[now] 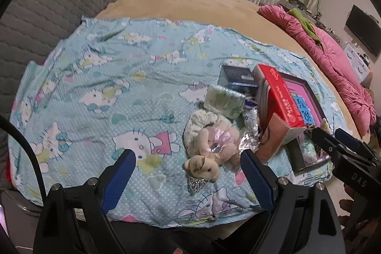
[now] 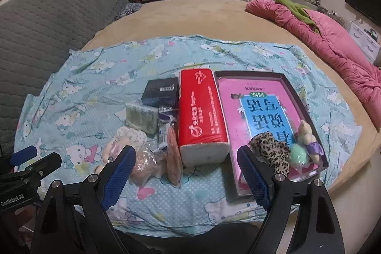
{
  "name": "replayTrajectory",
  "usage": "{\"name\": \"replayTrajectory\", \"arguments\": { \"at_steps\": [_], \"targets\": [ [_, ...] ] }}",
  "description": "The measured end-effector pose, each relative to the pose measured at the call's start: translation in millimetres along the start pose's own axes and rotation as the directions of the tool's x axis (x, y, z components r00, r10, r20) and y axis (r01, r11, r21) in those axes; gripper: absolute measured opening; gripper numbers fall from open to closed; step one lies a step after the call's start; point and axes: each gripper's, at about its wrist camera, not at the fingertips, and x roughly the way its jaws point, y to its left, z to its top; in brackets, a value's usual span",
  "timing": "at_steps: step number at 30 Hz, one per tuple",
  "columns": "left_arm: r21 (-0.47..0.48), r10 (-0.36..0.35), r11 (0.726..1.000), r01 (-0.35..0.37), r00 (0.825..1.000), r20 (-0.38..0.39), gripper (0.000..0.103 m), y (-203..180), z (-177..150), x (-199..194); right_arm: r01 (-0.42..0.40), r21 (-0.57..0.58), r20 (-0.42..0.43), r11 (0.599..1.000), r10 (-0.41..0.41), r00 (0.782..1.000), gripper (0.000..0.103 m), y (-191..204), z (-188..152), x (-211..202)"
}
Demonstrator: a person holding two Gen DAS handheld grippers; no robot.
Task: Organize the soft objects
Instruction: 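Grasp the pink-bowed plush bunny with left tool while right tool grasps the pink bagged item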
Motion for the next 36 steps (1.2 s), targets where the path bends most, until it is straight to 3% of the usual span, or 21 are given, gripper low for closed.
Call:
{"name": "replayTrajectory", "arguments": {
  "at_steps": [9, 21, 32, 34, 36],
  "targets": [
    [-0.049, -0.046, 0.998, 0.042, 0.996, -0.073, 0.089, 13, -14, 36, 0.002, -0.021, -0.048, 1.0, -0.003, 0.999, 0.088, 7, -14, 22],
    [0.003, -0.053, 0.999, 0.054, 0.988, -0.143, 0.089, 1, -21, 73, 0.015, -0.012, -0.077, 1.0, -0.016, 0.997, 0.088, 12, -22, 45],
    [0.048, -0.08, 0.995, 0.088, 0.985, -0.15, 0.089, -10, -18, 97, 0.05, 0.034, -0.083, 0.998, -0.047, 0.995, 0.088, 9, -22, 73],
    [0.045, -0.088, 0.994, 0.096, 0.985, -0.151, 0.089, -9, -18, 99, 0.058, 0.036, -0.079, 0.998, -0.055, 0.995, 0.087, 11, -22, 77],
    [0.043, -0.097, 0.994, 0.105, 0.983, -0.153, 0.089, -8, -18, 102, 0.053, 0.046, -0.073, 0.998, -0.049, 0.996, 0.078, 12, -21, 81]
  ]
}}
